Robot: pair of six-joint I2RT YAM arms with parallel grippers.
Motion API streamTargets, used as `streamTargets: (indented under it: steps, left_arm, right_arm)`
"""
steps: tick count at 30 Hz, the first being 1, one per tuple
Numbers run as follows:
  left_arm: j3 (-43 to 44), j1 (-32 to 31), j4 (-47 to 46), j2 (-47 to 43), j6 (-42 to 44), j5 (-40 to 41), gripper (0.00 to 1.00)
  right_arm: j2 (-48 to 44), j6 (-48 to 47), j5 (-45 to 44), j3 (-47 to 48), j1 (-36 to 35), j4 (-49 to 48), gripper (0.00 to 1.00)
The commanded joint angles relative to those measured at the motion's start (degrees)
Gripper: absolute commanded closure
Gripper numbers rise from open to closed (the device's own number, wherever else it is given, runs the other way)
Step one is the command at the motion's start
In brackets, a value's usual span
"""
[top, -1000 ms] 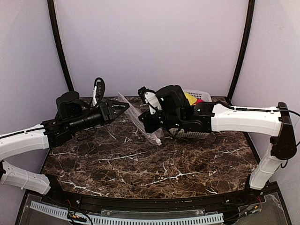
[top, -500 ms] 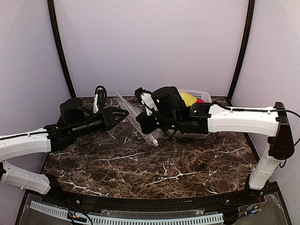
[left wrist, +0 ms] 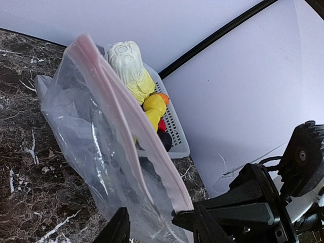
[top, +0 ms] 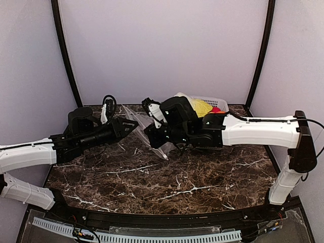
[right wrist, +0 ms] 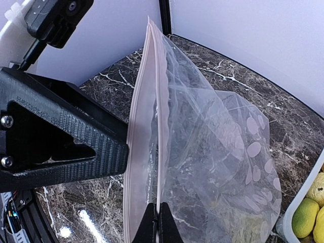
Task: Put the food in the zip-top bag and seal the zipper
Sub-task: Open the zipper food storage bag.
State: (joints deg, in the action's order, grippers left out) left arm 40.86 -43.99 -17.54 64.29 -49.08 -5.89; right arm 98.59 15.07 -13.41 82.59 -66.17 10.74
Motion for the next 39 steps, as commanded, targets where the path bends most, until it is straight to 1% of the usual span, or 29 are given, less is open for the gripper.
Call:
streamTargets:
  steps: [1,4,7,11,17,20,25,31,33,36,39]
  left_arm:
    - [-1.0,-0.1,1.5,0.6,0.9,1.2,0.58]
    - [-1.0,-0.1,1.5,0.9,1.0,1.2,0.66]
    - [-1.2,-0.1,1.5,1.2,1.0,1.4,0.7]
    - [-1.5,-0.1,1.6,1.5,1.1,1.8,0.78]
    - [-2.1,0.0,2.3,1.4,1.5,3.8,0.86]
    - [-2.4,0.4,2.3,1.4,1.5,4.0,0.88]
    - [-3.1,1.2,1.2,1.8,0.9,2.5,0.99]
    - [-3.5,4.2,3.5,-0.6,2.4,-0.6,0.99]
    - [-2.9,5.9,6.5,-2.0,4.6,-1.9,0.99]
    - [-1.7,8.4,13.6,-4.3,10.0,-2.3,0.99]
    - [1.8,9.9,19.9,-6.9,15.6,-2.5,0.99]
  right_arm:
    - [1.1,-0.7,-0.9,1.3,-1.1,-0.5,1.0]
    - [1.3,-0.7,-1.1,1.4,-1.2,-0.5,1.0]
    - [1.4,-0.7,-1.4,1.5,-1.3,-0.5,1.0]
    - [1.8,-0.8,-1.7,1.8,-1.6,-0.5,1.0]
    - [2.1,-1.3,-2.8,1.8,-2.0,-0.2,1.0]
    - [2.5,-1.8,-3.7,2.2,-2.3,0.4,1.0]
    - [3.0,-1.3,-5.6,2.4,-2.4,1.0,1.0]
    - [2.3,2.0,-9.3,3.7,-1.9,4.1,1.0]
    - [2.0,2.8,-11.1,3.8,-1.4,5.0,1.0]
    - [2.0,3.8,-14.1,4.2,-0.3,6.6,1.0]
    - [1.7,5.8,-14.3,5.2,1.4,8.0,1.0]
